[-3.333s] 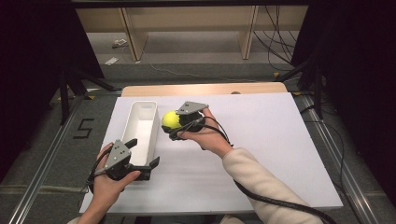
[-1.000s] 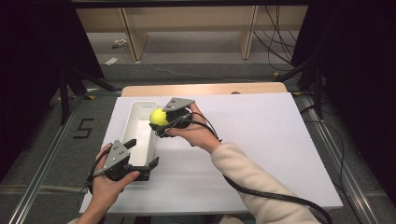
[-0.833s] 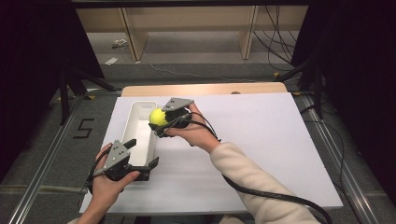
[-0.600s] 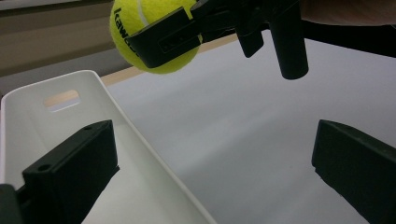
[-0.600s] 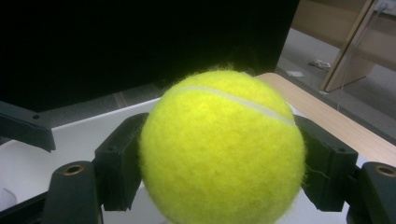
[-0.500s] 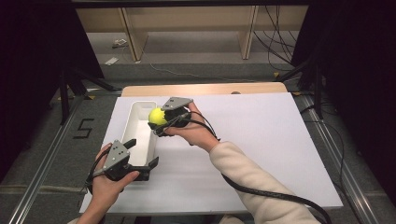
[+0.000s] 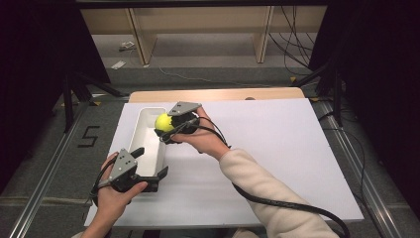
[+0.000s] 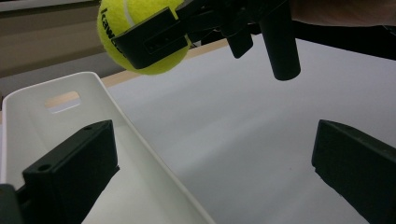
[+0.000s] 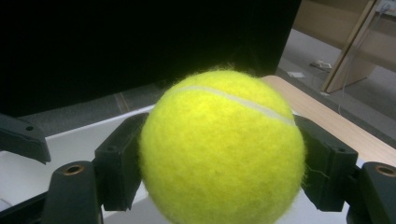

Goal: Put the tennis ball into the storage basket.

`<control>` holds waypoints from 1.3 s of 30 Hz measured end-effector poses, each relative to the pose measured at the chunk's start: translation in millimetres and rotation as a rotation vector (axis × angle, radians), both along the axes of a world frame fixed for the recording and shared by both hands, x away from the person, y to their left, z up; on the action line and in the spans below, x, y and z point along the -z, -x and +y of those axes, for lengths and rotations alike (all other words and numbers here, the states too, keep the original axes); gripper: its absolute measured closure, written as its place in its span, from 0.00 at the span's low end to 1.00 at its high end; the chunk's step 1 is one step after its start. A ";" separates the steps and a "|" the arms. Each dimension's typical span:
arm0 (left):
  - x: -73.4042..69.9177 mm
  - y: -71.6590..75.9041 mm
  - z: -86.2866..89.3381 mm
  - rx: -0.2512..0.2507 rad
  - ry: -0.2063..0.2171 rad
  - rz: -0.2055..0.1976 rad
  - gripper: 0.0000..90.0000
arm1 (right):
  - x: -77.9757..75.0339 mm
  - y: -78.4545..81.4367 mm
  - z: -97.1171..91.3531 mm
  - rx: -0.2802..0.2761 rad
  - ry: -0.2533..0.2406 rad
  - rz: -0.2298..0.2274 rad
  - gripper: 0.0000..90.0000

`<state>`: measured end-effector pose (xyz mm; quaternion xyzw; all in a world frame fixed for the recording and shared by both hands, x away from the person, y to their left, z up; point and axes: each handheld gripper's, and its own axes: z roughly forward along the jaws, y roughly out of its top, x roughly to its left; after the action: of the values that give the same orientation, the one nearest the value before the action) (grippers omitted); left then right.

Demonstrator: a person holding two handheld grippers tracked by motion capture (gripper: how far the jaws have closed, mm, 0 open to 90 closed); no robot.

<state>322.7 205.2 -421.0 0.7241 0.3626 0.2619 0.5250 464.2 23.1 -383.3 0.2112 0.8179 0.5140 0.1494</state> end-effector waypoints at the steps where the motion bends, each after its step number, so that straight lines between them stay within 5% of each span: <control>1: 0.0 -0.1 0.0 0.001 -0.002 -0.001 0.00 | 0.4 -0.2 0.1 0.000 0.002 0.001 0.30; 39: 0.0 -0.1 0.4 -0.003 -0.009 0.000 0.00 | -0.2 -5.4 18.2 -0.014 0.007 0.006 0.30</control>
<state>322.8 205.6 -421.0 0.7259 0.3626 0.2641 0.5214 469.6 41.2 -383.1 0.2065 0.8216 0.5114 0.1440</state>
